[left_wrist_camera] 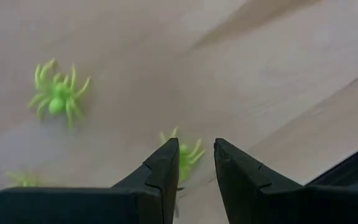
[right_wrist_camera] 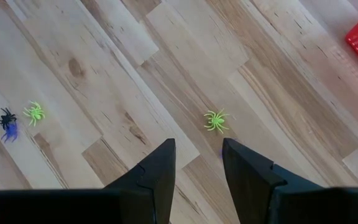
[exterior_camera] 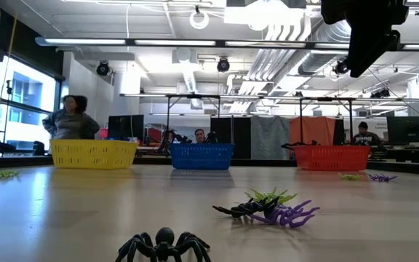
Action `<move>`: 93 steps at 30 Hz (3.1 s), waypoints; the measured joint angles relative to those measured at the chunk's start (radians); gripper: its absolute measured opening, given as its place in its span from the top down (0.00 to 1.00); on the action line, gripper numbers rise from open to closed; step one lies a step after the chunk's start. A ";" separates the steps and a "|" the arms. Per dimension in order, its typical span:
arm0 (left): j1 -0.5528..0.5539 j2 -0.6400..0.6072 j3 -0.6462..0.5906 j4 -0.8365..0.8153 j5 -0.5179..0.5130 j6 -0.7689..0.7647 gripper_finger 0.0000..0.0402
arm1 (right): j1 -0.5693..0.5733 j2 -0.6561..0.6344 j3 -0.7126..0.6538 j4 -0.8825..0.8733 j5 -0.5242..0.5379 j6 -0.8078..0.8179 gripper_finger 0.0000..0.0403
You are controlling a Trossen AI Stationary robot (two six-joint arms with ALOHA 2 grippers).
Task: Sort Halloween decoration
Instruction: Put the green spider toy into the yellow bin
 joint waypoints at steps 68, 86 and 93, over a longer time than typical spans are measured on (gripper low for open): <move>0.092 0.011 0.028 -0.072 0.042 0.244 1.00 | 0.000 0.000 0.000 0.000 0.000 0.000 0.68; 0.221 0.009 0.164 -0.278 -0.175 0.503 1.00 | 0.000 0.000 0.000 0.000 0.000 0.000 0.68; 0.401 0.009 0.164 -0.183 -0.295 0.801 1.00 | 0.000 0.000 0.000 0.000 0.000 0.000 0.68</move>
